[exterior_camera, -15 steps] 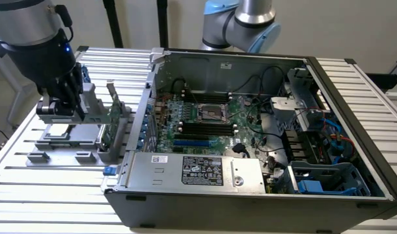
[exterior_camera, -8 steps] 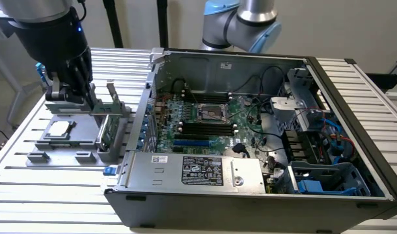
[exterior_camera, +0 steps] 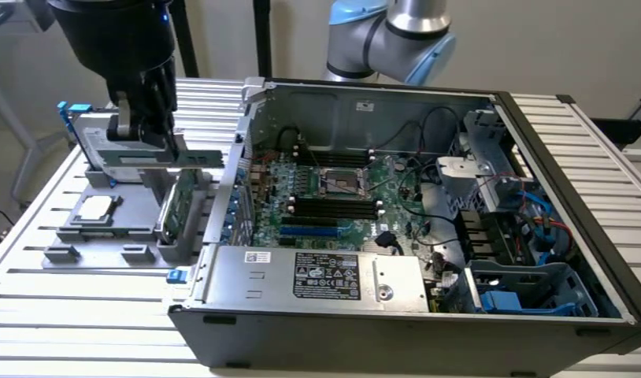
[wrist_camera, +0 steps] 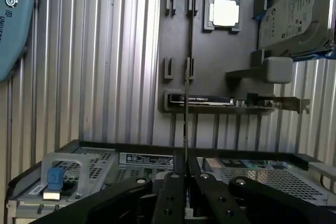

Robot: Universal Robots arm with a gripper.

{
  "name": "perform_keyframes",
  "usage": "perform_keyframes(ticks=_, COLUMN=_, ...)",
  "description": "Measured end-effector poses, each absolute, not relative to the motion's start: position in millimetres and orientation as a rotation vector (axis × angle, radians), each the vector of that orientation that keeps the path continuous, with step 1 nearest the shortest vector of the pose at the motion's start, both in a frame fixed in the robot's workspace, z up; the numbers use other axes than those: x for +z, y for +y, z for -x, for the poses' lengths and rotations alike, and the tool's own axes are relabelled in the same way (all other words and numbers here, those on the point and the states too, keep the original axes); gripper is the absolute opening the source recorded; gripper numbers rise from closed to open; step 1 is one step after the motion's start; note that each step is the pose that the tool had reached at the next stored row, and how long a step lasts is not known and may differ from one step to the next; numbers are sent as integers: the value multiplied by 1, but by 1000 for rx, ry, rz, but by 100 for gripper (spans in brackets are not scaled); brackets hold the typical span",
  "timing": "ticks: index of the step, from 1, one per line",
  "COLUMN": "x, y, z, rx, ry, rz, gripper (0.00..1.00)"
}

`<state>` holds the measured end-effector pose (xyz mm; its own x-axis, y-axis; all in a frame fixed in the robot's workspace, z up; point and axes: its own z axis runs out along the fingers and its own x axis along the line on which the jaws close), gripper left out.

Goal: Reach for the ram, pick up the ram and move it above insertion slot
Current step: 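Pick up the ram and move it above insertion slot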

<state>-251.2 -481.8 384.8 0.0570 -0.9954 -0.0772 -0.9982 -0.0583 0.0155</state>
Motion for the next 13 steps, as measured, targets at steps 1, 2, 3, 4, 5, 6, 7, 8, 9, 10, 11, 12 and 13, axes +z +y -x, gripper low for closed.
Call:
perform_keyframes(ticks=1, x=386, y=-482, z=247, rx=108, ry=2124, rz=2251, gripper=13)
perform_keyframes(ticks=2, x=386, y=-482, z=242, rx=112, ry=2122, rz=2249, gripper=13)
perform_keyframes(ticks=3, x=387, y=-482, z=238, rx=116, ry=2120, rz=2247, gripper=13)
perform_keyframes(ticks=4, x=387, y=-482, z=233, rx=119, ry=2119, rz=2246, gripper=13)
perform_keyframes(ticks=5, x=387, y=-482, z=229, rx=121, ry=2117, rz=2245, gripper=13)
perform_keyframes(ticks=6, x=387, y=-482, z=224, rx=123, ry=2116, rz=2244, gripper=13)
perform_keyframes(ticks=7, x=387, y=-482, z=220, rx=124, ry=2116, rz=2243, gripper=13)
perform_keyframes(ticks=8, x=387, y=-482, z=215, rx=125, ry=2115, rz=2243, gripper=13)
perform_keyframes(ticks=9, x=387, y=-482, z=211, rx=125, ry=2115, rz=2242, gripper=13)
perform_keyframes(ticks=10, x=387, y=-482, z=206, rx=126, ry=2115, rz=2242, gripper=13)
perform_keyframes(ticks=11, x=387, y=-482, z=201, rx=126, ry=2114, rz=2242, gripper=13)
perform_keyframes(ticks=12, x=387, y=-482, z=197, rx=127, ry=2114, rz=2242, gripper=13)
perform_keyframes(ticks=13, x=387, y=-482, z=192, rx=127, ry=2114, rz=2241, gripper=13)
